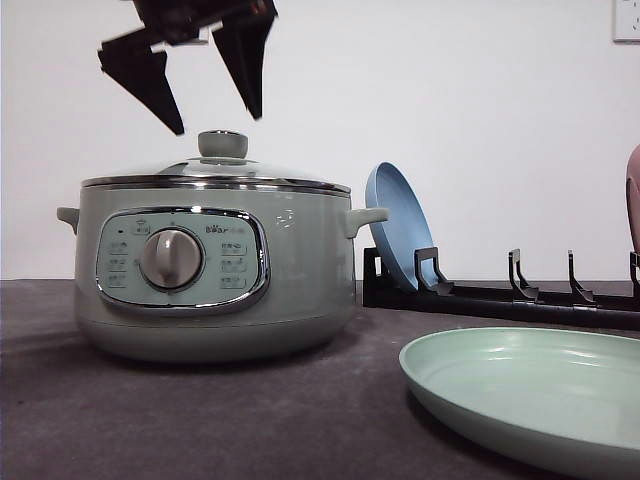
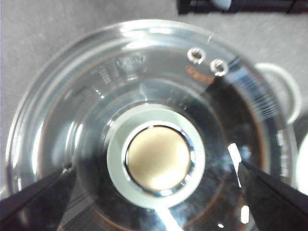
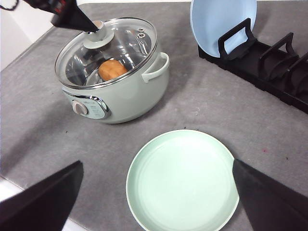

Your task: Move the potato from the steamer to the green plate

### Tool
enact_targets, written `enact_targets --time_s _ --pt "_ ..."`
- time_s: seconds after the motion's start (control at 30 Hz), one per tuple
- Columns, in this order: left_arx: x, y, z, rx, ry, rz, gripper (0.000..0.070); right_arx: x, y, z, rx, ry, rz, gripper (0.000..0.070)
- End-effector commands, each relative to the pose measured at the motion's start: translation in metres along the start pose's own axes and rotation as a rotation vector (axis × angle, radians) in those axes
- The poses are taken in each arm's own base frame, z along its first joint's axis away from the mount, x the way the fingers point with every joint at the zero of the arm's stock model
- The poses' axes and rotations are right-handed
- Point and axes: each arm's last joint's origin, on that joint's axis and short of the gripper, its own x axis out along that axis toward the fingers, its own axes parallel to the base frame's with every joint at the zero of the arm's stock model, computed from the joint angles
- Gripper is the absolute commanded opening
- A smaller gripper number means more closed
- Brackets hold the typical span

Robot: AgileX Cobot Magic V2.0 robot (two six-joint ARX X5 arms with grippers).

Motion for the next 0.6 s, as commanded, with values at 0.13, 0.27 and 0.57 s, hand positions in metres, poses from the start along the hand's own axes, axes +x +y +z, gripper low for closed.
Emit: enact_targets --time_s 0.13,0.27,0.57 --pt "0.014 -0.001 0.007 0.015 0.011 -0.003 0.07 0.0 0.001 0.003 -0.009 -0.011 0.01 0.0629" --pt "0.015 -0.001 0.008 0.015 0.004 -0.003 0.0683 0.0 0.001 0.003 -0.009 -0.011 0.01 0.0629" --pt "0.02 -0.001 0.008 0.043 0.012 -0.004 0.046 0.0 0.001 0.003 -0.009 -0.011 0.01 0.0629"
